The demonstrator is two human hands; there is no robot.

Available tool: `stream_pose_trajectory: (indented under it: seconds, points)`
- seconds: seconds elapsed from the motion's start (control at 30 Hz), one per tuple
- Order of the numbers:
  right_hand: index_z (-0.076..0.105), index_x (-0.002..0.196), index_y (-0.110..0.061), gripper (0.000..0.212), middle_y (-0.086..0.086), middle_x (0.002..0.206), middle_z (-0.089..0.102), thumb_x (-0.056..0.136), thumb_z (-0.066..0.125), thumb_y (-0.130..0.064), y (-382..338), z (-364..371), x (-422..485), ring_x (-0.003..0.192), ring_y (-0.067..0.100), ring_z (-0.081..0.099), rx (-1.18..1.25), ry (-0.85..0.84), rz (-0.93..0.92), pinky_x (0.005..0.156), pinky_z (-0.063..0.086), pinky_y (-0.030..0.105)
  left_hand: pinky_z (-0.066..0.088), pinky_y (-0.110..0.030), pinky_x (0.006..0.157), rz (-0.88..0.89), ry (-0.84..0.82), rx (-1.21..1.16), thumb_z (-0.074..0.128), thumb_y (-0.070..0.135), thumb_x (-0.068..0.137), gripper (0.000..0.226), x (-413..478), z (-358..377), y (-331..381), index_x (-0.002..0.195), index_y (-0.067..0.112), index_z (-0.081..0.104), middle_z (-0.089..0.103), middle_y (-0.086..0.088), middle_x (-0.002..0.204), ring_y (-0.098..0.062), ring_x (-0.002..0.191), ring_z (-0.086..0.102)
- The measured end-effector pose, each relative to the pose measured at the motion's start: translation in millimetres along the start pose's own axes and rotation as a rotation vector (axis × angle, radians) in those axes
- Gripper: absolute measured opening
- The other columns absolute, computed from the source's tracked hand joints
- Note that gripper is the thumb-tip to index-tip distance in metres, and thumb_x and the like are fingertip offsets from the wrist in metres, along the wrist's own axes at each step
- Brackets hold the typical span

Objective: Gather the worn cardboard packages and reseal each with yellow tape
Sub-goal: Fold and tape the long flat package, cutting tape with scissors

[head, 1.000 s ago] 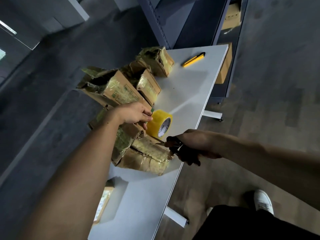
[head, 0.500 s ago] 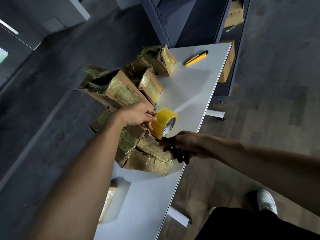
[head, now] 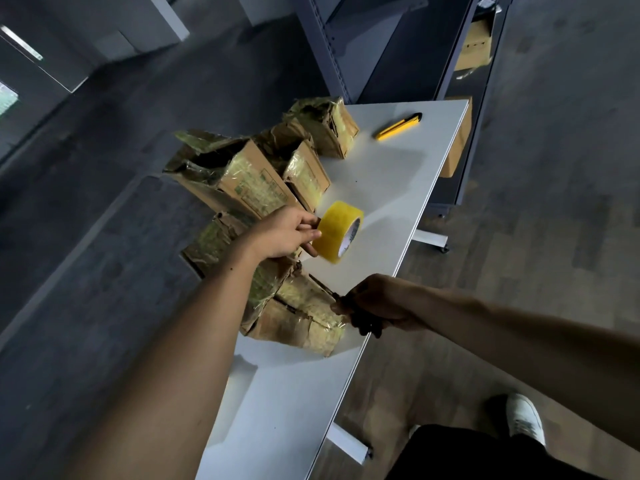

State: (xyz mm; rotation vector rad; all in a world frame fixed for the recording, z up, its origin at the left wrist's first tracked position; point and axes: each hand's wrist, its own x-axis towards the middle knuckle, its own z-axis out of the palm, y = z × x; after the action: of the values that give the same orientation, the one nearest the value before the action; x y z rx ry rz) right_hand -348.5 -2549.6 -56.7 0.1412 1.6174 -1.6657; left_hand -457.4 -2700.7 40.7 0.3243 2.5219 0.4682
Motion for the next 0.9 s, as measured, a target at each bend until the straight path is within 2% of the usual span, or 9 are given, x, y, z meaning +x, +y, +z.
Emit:
stream_pose_trajectory:
  seconds: [0.07, 0.17, 0.3, 0.37, 0.5, 0.67, 0.77, 0.83, 0.9]
  points:
    - [0.068, 0.103, 0.003, 0.028, 0.007, 0.066, 0.059, 0.096, 0.065, -0.023, 6.5, -1.7, 7.5, 0.046, 0.013, 0.055, -0.058, 0.033, 0.04, 0.041, 0.046, 0.02, 0.047, -0.024, 0.069, 0.035, 0.057, -0.03, 0.057, 0.016, 0.099, 0.017, -2.1, 2.9, 0.1, 0.098, 0.032, 0.064, 0.071, 0.016, 0.092, -0.002, 0.075, 0.072]
    - [0.064, 0.116, 0.009, 0.024, 0.009, 0.071, 0.062, 0.1, 0.052, -0.004, 10.6, -7.7, 16.7, 0.049, 0.012, 0.059, -0.071, 0.053, 0.042, 0.043, 0.05, 0.022, 0.055, -0.03, 0.075, 0.044, 0.102, -0.019, 0.057, 0.019, 0.099, 0.019, -0.6, 6.5, -7.1, 0.116, 0.02, 0.065, 0.07, 0.006, 0.108, -0.004, 0.074, 0.073]
    - [0.067, 0.114, 0.006, 0.025, 0.014, 0.082, 0.068, 0.096, 0.05, 0.003, 6.9, -10.2, 27.7, 0.068, 0.026, 0.062, -0.135, 0.206, -0.008, 0.043, 0.048, 0.022, 0.048, -0.025, 0.068, 0.034, 0.125, -0.013, 0.058, 0.021, 0.1, 0.033, 4.7, 4.9, -19.9, 0.13, 0.008, 0.059, 0.065, -0.002, 0.127, -0.007, 0.072, 0.073]
    - [0.069, 0.111, 0.003, 0.021, 0.015, 0.084, 0.068, 0.097, 0.055, -0.002, 5.2, -9.3, 34.8, 0.061, 0.022, 0.062, -0.128, 0.279, -0.023, 0.042, 0.049, 0.023, 0.053, -0.028, 0.072, 0.039, 0.132, -0.023, 0.057, 0.02, 0.1, 0.036, 4.9, 2.9, -21.3, 0.133, 0.006, 0.056, 0.063, -0.005, 0.13, -0.009, 0.073, 0.074]
    - [0.069, 0.109, 0.001, 0.022, 0.012, 0.077, 0.066, 0.097, 0.059, -0.014, 7.0, -15.9, 51.4, 0.05, 0.016, 0.061, -0.191, 0.417, -0.051, 0.044, 0.055, 0.028, 0.052, -0.028, 0.075, 0.043, 0.154, 0.02, 0.057, 0.023, 0.1, 0.035, 5.2, 2.8, -17.4, 0.132, 0.009, 0.057, 0.066, -0.003, 0.122, -0.009, 0.071, 0.073]
    - [0.069, 0.105, -0.007, 0.021, 0.018, 0.086, 0.071, 0.094, 0.051, -0.011, 7.5, -46.3, 74.8, 0.067, 0.033, 0.072, -0.51, 0.502, -0.122, 0.058, 0.061, 0.045, 0.045, -0.021, 0.063, 0.017, 0.115, 0.081, 0.056, 0.024, 0.1, 0.023, 18.7, -2.7, -15.9, 0.117, 0.011, 0.064, 0.07, -0.002, 0.11, -0.008, 0.067, 0.072]
    - [0.067, 0.108, -0.005, 0.024, 0.02, 0.099, 0.068, 0.091, 0.051, -0.007, 3.7, -68.3, 93.4, 0.082, 0.039, 0.067, -0.658, 0.528, -0.163, 0.064, 0.057, 0.041, 0.049, -0.024, 0.069, -0.017, 0.093, 0.076, 0.056, 0.024, 0.1, 0.019, 35.9, -9.6, -11.5, 0.109, 0.01, 0.066, 0.071, -0.004, 0.103, -0.007, 0.063, 0.072]
    - [0.064, 0.11, -0.002, 0.025, 0.022, 0.105, 0.066, 0.089, 0.05, -0.005, 2.2, -85.5, 110.5, 0.09, 0.041, 0.065, -0.758, 0.495, -0.196, 0.065, 0.051, 0.036, 0.054, -0.033, 0.074, -0.056, 0.061, 0.062, 0.054, 0.024, 0.1, 0.018, 49.7, -13.7, -6.9, 0.105, 0.01, 0.065, 0.072, -0.007, 0.1, -0.008, 0.061, 0.072]
    - [0.059, 0.112, -0.002, 0.024, 0.022, 0.111, 0.062, 0.089, 0.05, -0.004, -2.2, -101.8, 127.6, 0.095, 0.041, 0.063, -0.85, 0.457, -0.19, 0.065, 0.044, 0.033, 0.058, -0.037, 0.071, -0.106, 0.032, 0.019, 0.052, 0.02, 0.101, 0.018, 64.7, -15.3, -3.3, 0.105, 0.005, 0.061, 0.072, -0.011, 0.099, -0.01, 0.063, 0.073]
